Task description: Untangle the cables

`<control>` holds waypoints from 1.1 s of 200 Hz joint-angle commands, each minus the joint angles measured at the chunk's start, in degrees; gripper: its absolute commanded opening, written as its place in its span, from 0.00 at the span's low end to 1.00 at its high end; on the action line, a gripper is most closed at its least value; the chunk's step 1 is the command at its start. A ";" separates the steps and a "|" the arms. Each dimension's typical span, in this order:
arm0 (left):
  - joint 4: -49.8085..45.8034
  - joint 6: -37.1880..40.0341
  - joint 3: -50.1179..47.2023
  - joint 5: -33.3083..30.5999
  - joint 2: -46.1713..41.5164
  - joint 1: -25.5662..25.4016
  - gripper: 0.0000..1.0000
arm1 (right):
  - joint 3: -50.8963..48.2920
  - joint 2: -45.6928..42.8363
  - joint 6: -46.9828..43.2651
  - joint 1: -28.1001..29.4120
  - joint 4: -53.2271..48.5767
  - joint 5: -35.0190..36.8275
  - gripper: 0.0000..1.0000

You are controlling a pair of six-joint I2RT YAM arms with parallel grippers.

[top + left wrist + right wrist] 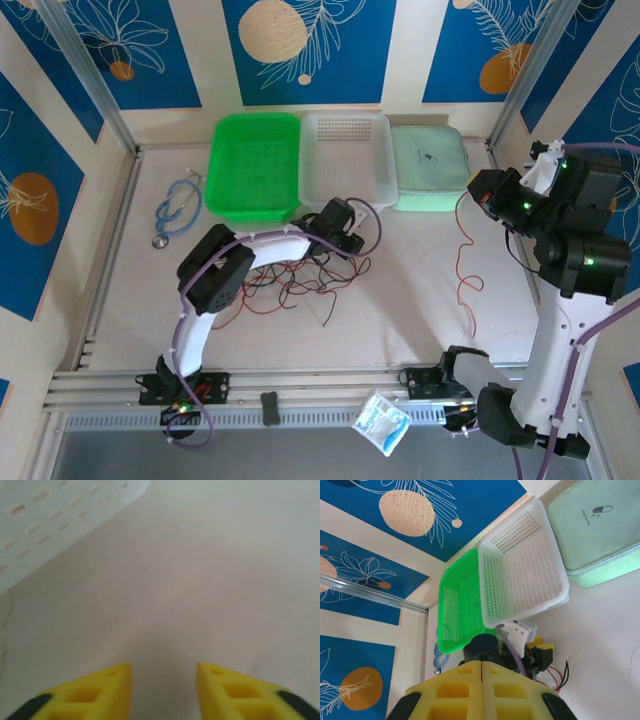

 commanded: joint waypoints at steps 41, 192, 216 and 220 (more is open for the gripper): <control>9.75 1.07 -9.79 8.57 -17.45 -0.37 0.58 | 4.96 3.19 -0.80 -0.38 -0.18 -4.42 0.00; -6.79 -1.78 -19.99 -9.03 -47.36 -0.50 0.73 | 46.50 34.16 11.90 5.22 28.09 -17.67 0.00; -7.74 -4.51 -22.95 -9.09 -49.38 -0.59 0.73 | 55.11 41.17 12.88 6.60 31.37 -15.71 0.00; -7.87 -4.96 -23.48 -9.03 -49.69 -0.63 0.73 | 56.00 42.15 13.33 6.69 32.21 -15.38 0.00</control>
